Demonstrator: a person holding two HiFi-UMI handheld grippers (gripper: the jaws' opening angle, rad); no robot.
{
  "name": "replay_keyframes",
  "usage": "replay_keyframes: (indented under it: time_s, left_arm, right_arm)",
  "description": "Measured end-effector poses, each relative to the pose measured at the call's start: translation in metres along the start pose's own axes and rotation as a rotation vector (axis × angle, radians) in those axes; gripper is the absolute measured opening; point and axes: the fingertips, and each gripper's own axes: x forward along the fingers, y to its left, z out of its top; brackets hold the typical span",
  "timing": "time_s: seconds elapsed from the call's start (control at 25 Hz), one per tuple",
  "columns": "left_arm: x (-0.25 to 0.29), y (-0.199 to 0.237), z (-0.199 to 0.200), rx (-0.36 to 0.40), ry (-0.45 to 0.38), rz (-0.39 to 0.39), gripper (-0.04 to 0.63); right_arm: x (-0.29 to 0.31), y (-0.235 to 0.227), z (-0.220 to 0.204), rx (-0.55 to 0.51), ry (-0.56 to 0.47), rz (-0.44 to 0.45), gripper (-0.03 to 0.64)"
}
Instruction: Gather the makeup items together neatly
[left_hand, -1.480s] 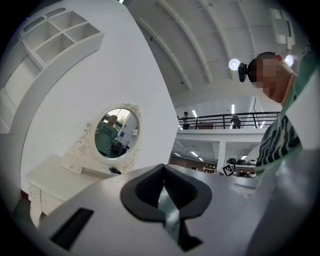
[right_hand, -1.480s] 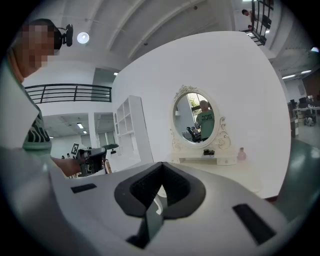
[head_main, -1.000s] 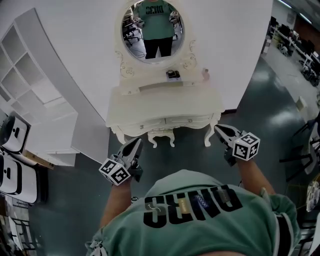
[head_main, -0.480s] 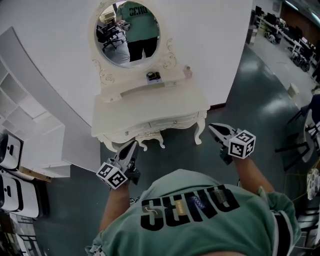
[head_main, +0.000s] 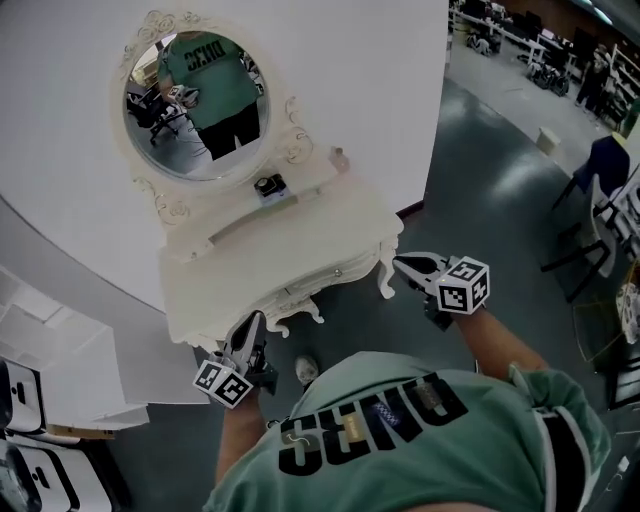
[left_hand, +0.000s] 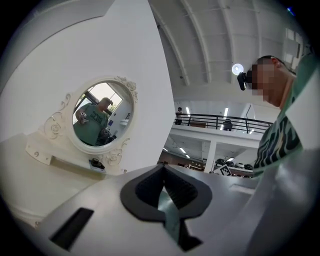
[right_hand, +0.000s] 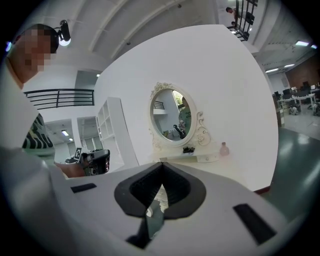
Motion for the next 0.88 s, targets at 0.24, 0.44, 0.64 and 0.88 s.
replay_keyframes:
  time_s: [0.24,0.44,0.64,0.88]
  left_arm:
    - [0.032,0.11,0.053,-0.008,0.021,-0.114,0.009]
    - [0.049,0.192,0.108,0.035,0.079,-0.174,0.009]
    - [0.061,0.251,0.138,0.024,0.081,-0.192,0.009]
    - [0.081,0.288,0.139,-0.004,0.086,-0.18,0.009]
  right_arm:
    - [0.105,-0.002,0.038,-0.006,-0.033,-0.085,-0.009]
    - [0.2,0.004,0.08,-0.007,-0.062,-0.115,-0.009]
    - [0.26,0.001,0.095,-0.008,-0.043,-0.131,-0.009]
    - [0.298,-0.028,0.099,0.009,-0.006,-0.131,-0.009]
